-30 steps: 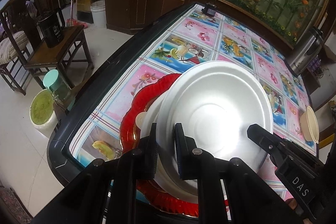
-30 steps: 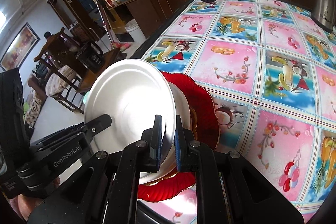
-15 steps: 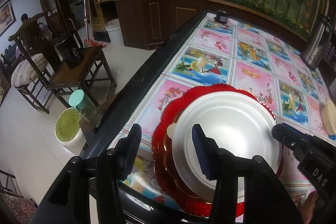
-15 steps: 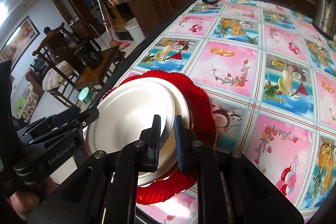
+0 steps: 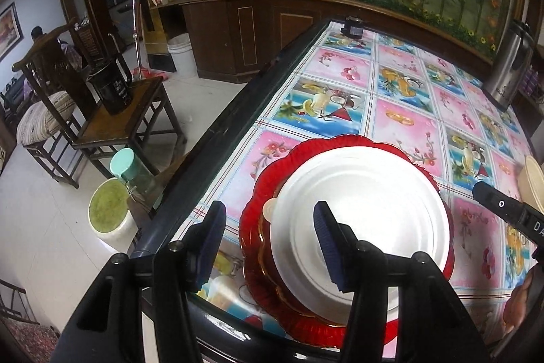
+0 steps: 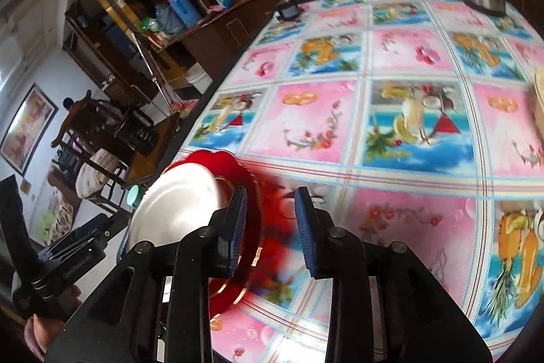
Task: Organize plates and bowls
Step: 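Move both tools toward the beige paper plate near the thermos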
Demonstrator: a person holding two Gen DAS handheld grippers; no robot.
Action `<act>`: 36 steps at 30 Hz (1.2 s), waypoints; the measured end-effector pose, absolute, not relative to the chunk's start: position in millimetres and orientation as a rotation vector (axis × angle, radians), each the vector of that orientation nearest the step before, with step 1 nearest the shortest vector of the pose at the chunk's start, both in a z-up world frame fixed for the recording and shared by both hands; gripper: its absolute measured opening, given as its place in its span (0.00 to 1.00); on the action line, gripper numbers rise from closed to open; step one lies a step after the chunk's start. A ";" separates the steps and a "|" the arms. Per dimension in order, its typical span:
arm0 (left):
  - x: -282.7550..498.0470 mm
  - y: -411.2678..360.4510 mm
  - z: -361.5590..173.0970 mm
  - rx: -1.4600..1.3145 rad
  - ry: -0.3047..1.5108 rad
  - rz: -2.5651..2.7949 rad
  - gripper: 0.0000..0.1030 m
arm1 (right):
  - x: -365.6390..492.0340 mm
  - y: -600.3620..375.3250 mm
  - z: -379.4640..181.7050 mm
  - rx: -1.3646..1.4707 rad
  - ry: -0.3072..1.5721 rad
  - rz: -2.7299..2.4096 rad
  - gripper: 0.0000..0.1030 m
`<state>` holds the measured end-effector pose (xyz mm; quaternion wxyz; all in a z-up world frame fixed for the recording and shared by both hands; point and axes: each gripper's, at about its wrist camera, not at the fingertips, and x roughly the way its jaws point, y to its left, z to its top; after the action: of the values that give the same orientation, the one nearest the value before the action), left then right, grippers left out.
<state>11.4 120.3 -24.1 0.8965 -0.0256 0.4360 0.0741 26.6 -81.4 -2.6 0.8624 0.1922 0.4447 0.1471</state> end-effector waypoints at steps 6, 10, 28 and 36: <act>8.8 129.0 -31.9 -0.067 0.921 0.160 0.52 | 26.9 -89.0 -6.1 0.421 0.937 0.311 0.28; 14.6 124.4 -50.9 -0.086 0.983 0.113 0.52 | 26.8 -92.6 -6.2 0.429 0.936 0.312 0.28; 4.6 91.5 4.4 -0.065 0.858 0.044 0.57 | -9.4 -237.5 34.1 0.615 0.753 0.113 0.28; 22.4 -25.3 23.9 0.020 0.889 -0.267 0.60 | -57.0 -357.5 34.6 0.716 0.679 -0.104 0.35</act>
<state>22.4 -25.3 23.9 0.8941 0.0095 0.4289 -0.1288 -57.0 -357.5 34.6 0.8794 0.3435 0.3258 -0.0499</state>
